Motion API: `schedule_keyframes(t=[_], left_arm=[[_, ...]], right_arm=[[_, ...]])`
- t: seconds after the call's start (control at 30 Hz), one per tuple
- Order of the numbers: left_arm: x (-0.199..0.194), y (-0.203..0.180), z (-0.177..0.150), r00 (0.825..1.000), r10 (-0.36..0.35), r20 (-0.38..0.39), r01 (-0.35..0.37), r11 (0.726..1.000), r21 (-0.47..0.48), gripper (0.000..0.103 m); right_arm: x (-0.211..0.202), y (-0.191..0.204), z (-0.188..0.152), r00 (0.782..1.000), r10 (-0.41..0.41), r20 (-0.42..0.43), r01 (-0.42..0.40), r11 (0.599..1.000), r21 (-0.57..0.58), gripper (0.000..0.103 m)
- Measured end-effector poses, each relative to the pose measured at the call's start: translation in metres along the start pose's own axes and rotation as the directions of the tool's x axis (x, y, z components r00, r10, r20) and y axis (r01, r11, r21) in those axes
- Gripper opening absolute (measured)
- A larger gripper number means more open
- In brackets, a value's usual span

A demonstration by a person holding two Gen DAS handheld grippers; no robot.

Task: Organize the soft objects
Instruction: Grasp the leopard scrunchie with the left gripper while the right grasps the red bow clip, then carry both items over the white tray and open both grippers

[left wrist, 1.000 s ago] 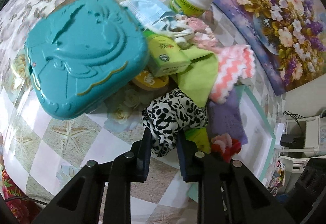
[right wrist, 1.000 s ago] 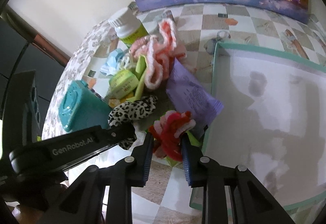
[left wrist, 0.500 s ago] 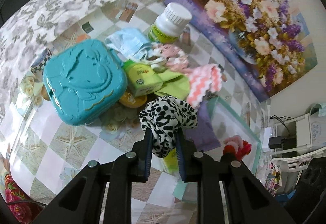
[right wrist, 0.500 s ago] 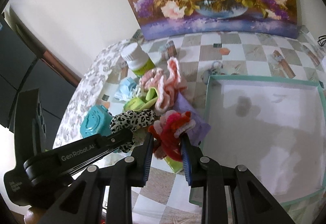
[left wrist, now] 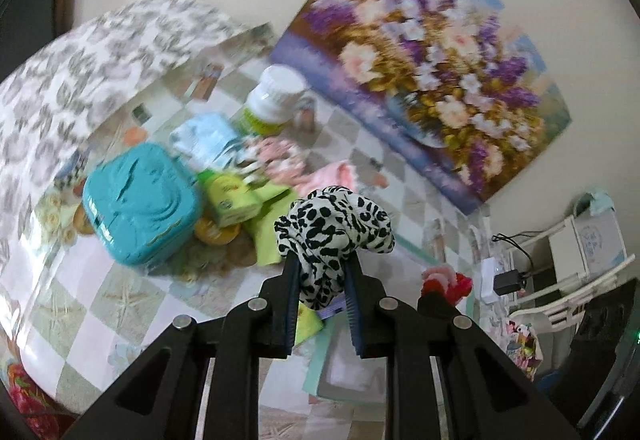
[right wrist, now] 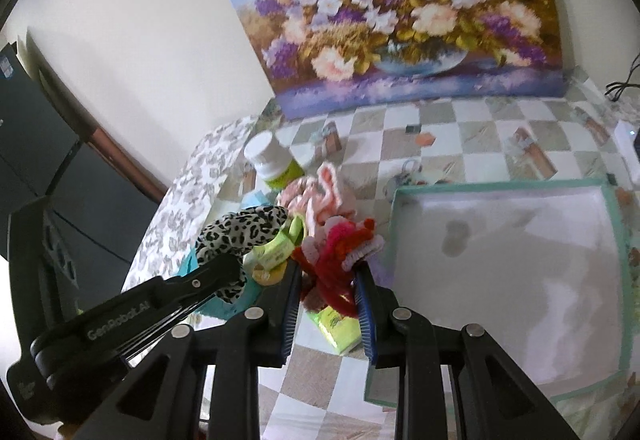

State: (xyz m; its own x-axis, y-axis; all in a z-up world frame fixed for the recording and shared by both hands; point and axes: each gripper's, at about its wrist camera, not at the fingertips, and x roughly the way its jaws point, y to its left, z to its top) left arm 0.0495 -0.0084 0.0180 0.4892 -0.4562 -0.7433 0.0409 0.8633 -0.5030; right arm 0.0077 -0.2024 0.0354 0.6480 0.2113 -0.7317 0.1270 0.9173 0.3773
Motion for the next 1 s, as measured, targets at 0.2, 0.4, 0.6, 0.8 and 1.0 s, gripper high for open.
schedule_keyframes(t=[0.2, 0.4, 0.6, 0.8, 1.0], left_arm=[[0.0, -0.033, -0.008, 0.999, -0.043, 0.005, 0.042, 0.993, 0.108, 0.022], [0.019, -0.074, -0.032, 0.998, -0.047, -0.051, 0.058, 0.966, 0.25, 0.022], [0.048, -0.118, -0.072, 0.992, -0.007, -0.123, 0.059, 0.904, 0.423, 0.022], [0.074, -0.132, -0.093, 0.982, 0.029, -0.189, 0.067, 0.874, 0.481, 0.022], [0.098, -0.131, -0.103, 0.967, 0.076, -0.242, 0.054, 0.87, 0.49, 0.022]], right_arm=[[-0.022, -0.026, 0.008, 0.993, -0.098, 0.061, 0.096, 0.994, 0.045, 0.028], [-0.039, -0.081, 0.009, 0.949, -0.307, 0.07, 0.295, 0.944, 0.149, 0.028], [-0.062, -0.149, 0.001, 0.875, -0.482, 0.038, 0.455, 0.847, 0.276, 0.028], [-0.068, -0.202, -0.016, 0.843, -0.536, -0.035, 0.509, 0.777, 0.371, 0.028], [-0.042, -0.221, -0.03, 0.844, -0.518, -0.138, 0.529, 0.761, 0.376, 0.028]])
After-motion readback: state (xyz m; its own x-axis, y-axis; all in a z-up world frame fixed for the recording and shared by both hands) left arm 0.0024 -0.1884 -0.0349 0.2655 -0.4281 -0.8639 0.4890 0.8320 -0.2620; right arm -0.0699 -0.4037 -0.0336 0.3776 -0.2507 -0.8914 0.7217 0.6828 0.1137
